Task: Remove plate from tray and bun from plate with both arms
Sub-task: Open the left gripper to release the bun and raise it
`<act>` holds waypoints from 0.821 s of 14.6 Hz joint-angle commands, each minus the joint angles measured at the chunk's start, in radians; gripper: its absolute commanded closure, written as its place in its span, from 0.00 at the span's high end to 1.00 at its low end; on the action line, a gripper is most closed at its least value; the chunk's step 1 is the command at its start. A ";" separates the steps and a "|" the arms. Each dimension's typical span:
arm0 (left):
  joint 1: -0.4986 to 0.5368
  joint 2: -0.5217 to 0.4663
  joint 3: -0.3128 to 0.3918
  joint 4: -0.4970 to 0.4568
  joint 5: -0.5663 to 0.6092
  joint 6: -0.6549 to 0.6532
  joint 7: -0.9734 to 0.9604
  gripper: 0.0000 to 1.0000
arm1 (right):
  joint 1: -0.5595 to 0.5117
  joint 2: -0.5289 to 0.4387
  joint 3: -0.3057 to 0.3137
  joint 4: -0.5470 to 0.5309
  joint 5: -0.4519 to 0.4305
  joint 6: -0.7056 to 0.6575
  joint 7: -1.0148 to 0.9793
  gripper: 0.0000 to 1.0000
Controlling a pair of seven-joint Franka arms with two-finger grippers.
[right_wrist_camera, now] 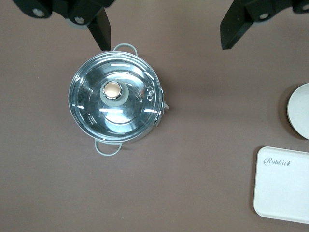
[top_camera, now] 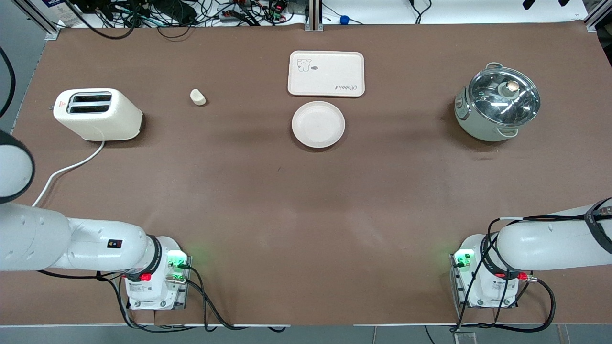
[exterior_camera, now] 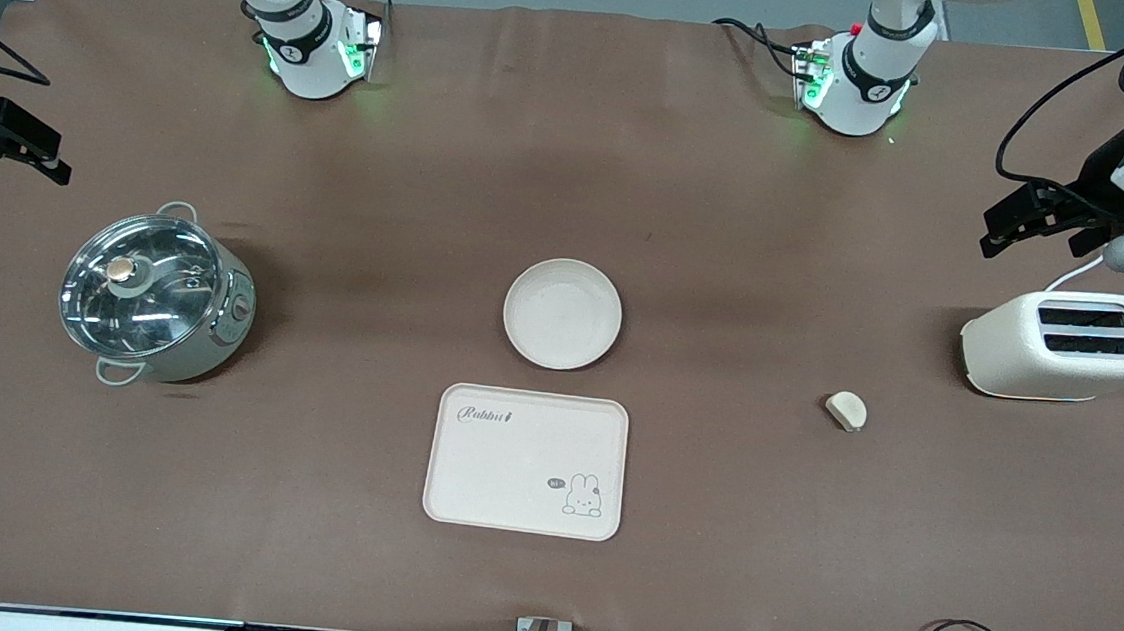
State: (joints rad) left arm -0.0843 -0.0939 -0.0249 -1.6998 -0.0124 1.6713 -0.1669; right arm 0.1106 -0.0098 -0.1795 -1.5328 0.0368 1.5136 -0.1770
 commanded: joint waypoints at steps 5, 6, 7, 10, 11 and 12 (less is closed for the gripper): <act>0.006 0.032 0.014 0.049 -0.012 0.038 0.056 1.00 | -0.006 -0.032 -0.001 -0.003 -0.001 -0.059 0.007 1.00; 0.005 0.049 0.014 0.083 -0.014 0.024 0.061 1.00 | -0.006 -0.036 -0.003 -0.003 -0.005 -0.067 0.010 1.00; 0.006 0.059 0.014 0.101 -0.015 0.007 0.061 1.00 | -0.008 -0.039 -0.003 -0.004 -0.006 -0.069 0.010 1.00; 0.005 0.059 0.017 0.104 -0.003 -0.004 0.061 1.00 | -0.012 -0.039 -0.005 -0.007 -0.006 -0.075 0.010 1.00; 0.005 0.059 0.019 0.106 -0.003 -0.004 0.061 1.00 | -0.012 -0.038 -0.005 -0.007 -0.005 -0.073 0.010 1.00; 0.006 0.059 0.019 0.109 -0.003 -0.004 0.061 1.00 | -0.011 -0.038 -0.003 -0.007 -0.005 -0.073 0.010 1.00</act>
